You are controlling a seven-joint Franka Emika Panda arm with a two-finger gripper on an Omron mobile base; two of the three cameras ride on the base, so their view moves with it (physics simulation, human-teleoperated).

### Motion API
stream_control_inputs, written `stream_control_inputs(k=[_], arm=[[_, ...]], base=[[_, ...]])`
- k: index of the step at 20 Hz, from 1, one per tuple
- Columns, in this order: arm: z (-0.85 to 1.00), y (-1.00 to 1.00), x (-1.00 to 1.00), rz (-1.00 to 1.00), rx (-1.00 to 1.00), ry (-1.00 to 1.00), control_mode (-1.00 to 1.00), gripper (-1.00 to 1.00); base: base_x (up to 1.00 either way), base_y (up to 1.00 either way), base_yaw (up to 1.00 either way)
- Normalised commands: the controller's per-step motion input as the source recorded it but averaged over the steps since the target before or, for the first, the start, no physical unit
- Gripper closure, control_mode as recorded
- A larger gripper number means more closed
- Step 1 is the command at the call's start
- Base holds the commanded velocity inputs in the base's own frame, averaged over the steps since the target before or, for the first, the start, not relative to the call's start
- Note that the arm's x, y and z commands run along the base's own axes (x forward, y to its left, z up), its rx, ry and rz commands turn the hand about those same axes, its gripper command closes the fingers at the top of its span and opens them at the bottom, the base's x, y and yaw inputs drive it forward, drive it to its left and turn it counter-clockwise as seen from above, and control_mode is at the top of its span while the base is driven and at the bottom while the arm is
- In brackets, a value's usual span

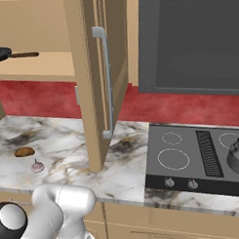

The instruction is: Pick the pan from the cabinet and place it on the stove. Then turn on the stove burner for the pan.

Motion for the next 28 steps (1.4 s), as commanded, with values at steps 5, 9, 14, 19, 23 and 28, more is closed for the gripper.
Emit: stream_control_inputs(k=[5, 9, 14, 19, 23, 28], arm=[[-0.1, 0.8, -0.09, 0.03, 0.0, 0.0, -1.0, -1.0], [-0.09, 0.69, -0.04, 0.02, 0.0, 0.0, -1.0, -1.0], [0.0, 0.18, -0.03, 0.0, -0.01, -0.01, -1.0, -1.0], [0.0, -0.05, 0.0, 0.0, -0.03, -0.09, -1.0, -1.0], [0.1, -0.47, 0.0, -0.07, -0.07, -0.09, -1.0, -1.0], [0.22, -0.58, 0.0, -0.12, -0.11, 0.02, -1.0, -1.0]], base=[[0.0, 0.0, 0.0], [0.0, 0.0, 0.0], [0.0, 0.0, 0.0], [0.0, 0.0, 0.0], [0.0, 0.0, 0.0], [0.0, 0.0, 0.0]])
